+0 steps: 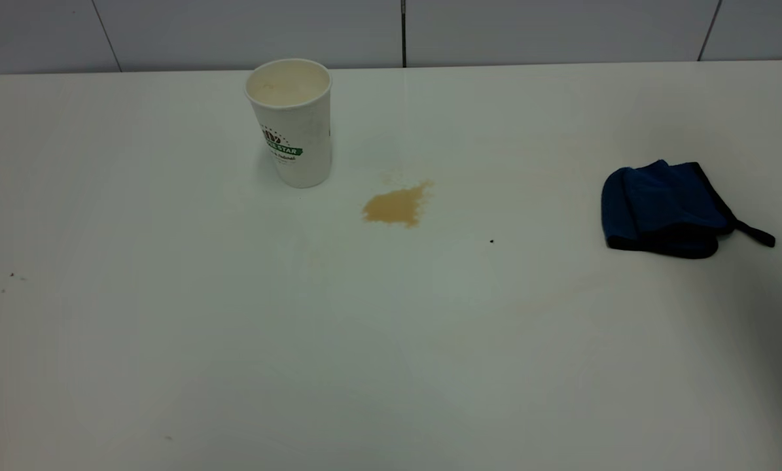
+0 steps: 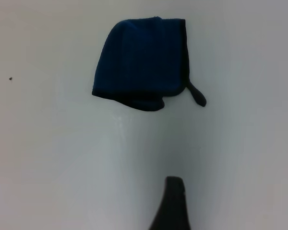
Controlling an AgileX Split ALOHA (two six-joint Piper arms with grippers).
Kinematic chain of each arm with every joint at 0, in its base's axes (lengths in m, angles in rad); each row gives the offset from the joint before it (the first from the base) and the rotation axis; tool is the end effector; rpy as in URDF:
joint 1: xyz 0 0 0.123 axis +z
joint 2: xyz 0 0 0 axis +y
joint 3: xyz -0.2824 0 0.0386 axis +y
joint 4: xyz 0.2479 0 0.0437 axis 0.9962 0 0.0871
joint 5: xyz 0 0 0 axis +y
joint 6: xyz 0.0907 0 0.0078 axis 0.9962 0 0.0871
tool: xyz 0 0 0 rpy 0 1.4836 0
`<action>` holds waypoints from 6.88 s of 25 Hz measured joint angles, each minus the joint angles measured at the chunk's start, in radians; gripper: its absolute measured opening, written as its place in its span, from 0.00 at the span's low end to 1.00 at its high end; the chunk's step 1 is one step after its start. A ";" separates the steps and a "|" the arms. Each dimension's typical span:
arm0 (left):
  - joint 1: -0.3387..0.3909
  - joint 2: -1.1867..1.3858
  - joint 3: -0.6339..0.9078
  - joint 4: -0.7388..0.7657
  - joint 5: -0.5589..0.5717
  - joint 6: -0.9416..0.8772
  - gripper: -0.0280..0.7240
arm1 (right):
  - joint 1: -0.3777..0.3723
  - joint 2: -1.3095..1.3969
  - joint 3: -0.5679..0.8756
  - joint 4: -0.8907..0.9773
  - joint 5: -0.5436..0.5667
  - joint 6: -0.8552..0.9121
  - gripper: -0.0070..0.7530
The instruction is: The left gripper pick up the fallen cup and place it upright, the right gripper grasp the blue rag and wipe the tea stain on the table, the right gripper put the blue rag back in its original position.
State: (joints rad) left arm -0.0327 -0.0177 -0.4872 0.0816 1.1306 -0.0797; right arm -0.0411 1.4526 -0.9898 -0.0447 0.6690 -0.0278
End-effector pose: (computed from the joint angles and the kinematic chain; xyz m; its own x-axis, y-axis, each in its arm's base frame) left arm -0.0091 0.0070 0.2682 -0.5096 -0.0281 -0.8600 -0.0536 0.9986 -0.0008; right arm 0.2916 -0.0145 0.2577 -0.8655 -0.0273 -0.5002 0.0006 0.9985 -0.0555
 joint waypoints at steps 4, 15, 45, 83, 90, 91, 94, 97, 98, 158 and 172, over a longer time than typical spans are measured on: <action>0.000 0.000 0.000 0.000 0.000 0.000 0.35 | 0.000 0.245 -0.076 0.021 -0.067 0.000 0.95; 0.000 0.000 0.000 0.000 0.000 0.000 0.35 | 0.000 0.730 -0.384 0.026 -0.077 -0.040 0.92; 0.000 0.000 0.000 0.000 0.000 0.001 0.35 | -0.004 1.156 -0.799 0.201 0.077 -0.221 0.26; 0.000 0.000 0.000 0.000 0.000 0.000 0.35 | 0.529 1.238 -0.963 0.255 -0.201 -0.050 0.08; 0.000 0.000 0.000 0.000 0.000 0.001 0.35 | 0.475 1.251 -0.965 0.261 -0.293 -0.045 0.08; 0.000 0.000 0.000 0.000 0.000 0.001 0.35 | 0.461 1.253 -0.968 0.261 -0.303 -0.042 0.08; 0.000 0.000 0.000 0.000 0.000 0.001 0.35 | 0.398 1.255 -0.977 0.255 -0.311 -0.023 0.08; 0.000 0.000 0.000 0.000 0.000 0.001 0.35 | 0.324 1.255 -0.982 0.226 -0.296 -0.002 0.08; 0.000 0.000 0.000 0.000 0.000 0.001 0.35 | 0.302 1.255 -0.985 0.214 -0.282 0.012 0.08; 0.000 0.000 0.000 0.000 0.000 0.001 0.35 | 0.081 -0.131 -0.230 0.096 0.561 -0.013 0.92; 0.000 0.000 0.000 0.000 0.000 0.001 0.35 | 0.081 -0.733 0.280 0.095 0.549 0.011 0.78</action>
State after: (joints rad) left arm -0.0327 -0.0177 -0.4872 0.0816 1.1306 -0.0784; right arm 0.0403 0.7197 -0.7101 0.0506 1.2181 -0.0173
